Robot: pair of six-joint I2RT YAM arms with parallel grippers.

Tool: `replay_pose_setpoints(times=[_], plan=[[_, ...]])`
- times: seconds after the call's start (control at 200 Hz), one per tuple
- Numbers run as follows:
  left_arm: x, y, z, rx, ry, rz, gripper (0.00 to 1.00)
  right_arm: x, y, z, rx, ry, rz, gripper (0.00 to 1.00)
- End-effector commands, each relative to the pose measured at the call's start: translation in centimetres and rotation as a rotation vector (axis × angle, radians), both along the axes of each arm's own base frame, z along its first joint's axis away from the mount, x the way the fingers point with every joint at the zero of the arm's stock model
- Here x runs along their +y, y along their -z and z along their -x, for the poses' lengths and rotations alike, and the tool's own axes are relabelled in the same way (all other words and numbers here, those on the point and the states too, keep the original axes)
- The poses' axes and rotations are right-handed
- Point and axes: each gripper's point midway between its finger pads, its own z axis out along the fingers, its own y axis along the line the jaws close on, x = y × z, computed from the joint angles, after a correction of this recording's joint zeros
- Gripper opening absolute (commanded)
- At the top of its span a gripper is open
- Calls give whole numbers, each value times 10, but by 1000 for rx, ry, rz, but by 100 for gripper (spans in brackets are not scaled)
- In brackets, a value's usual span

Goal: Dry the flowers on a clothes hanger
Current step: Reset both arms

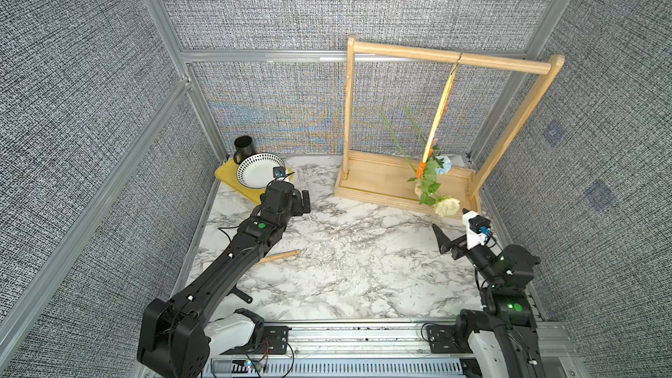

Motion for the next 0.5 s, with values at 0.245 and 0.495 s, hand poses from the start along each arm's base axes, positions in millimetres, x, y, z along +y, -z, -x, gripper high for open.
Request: replay_pose_setpoints(times=[0.245,0.495], plan=[[67,29,9,-111,-216,-232,100,-23,69,-13,0,146,-93,99],[73,42,-3,-124,-194,-288,100,-51,94,-20,-1,311,-124,99]])
